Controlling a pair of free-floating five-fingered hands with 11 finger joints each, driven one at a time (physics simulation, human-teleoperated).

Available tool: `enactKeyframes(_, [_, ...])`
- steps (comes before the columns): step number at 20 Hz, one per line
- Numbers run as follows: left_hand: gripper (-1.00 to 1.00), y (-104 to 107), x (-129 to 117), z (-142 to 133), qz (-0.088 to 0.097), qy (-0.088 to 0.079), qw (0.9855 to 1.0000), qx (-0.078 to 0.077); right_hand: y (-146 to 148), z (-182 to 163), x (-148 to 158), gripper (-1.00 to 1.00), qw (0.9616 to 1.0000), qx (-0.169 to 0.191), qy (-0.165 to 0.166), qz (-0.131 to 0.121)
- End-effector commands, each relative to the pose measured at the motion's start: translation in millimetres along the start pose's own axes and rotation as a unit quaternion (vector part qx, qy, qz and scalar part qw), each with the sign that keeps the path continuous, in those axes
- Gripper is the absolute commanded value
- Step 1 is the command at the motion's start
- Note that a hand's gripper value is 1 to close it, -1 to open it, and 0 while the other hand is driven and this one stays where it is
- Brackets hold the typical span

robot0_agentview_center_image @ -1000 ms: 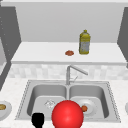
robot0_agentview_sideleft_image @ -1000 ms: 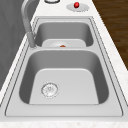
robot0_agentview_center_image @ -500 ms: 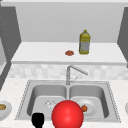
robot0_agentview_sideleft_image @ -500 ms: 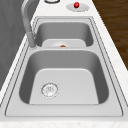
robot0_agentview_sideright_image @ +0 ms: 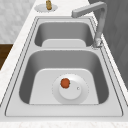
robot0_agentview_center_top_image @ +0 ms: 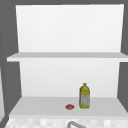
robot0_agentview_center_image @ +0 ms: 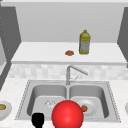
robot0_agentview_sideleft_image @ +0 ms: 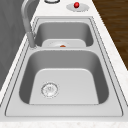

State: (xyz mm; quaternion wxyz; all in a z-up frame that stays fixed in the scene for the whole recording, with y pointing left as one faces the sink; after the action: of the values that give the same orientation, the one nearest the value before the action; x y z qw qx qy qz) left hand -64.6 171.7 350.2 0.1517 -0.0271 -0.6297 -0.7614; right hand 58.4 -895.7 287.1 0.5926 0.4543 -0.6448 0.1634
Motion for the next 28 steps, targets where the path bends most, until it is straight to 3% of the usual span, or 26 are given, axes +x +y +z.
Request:
enactKeyframes(1, [0.00, 0.0, 0.0, 0.0, 0.000, 0.000, 1.0000, 0.000, -22.7, -11.0, -27.7, -1.00, 0.9991, 0.028, 0.026, 0.020])
enactKeyframes(6, [0.00, 0.0, 0.0, 0.0, 0.000, 0.000, 1.0000, 0.000, -46.3, -30.8, -64.7, -1.00, 0.9979, 0.041, 0.038, 0.032])
enactKeyframes(17, [0.00, 0.0, 0.0, 0.0, 0.000, 0.000, 1.0000, 0.000, -72.5, -98.4, -145.0, -1.00, 0.9948, 0.022, 0.071, 0.069])
enactKeyframes(24, [0.00, 0.0, 0.0, 0.0, 0.000, 0.000, 1.0000, 0.000, -81.6, -141.8, -170.2, -1.00, 0.9848, 0.022, 0.109, 0.134])
enactKeyframes(28, [0.00, 0.0, 0.0, 0.0, 0.000, 0.000, 1.0000, 0.000, -86.5, -164.7, -183.0, -1.00, 0.9789, 0.017, 0.131, 0.156])
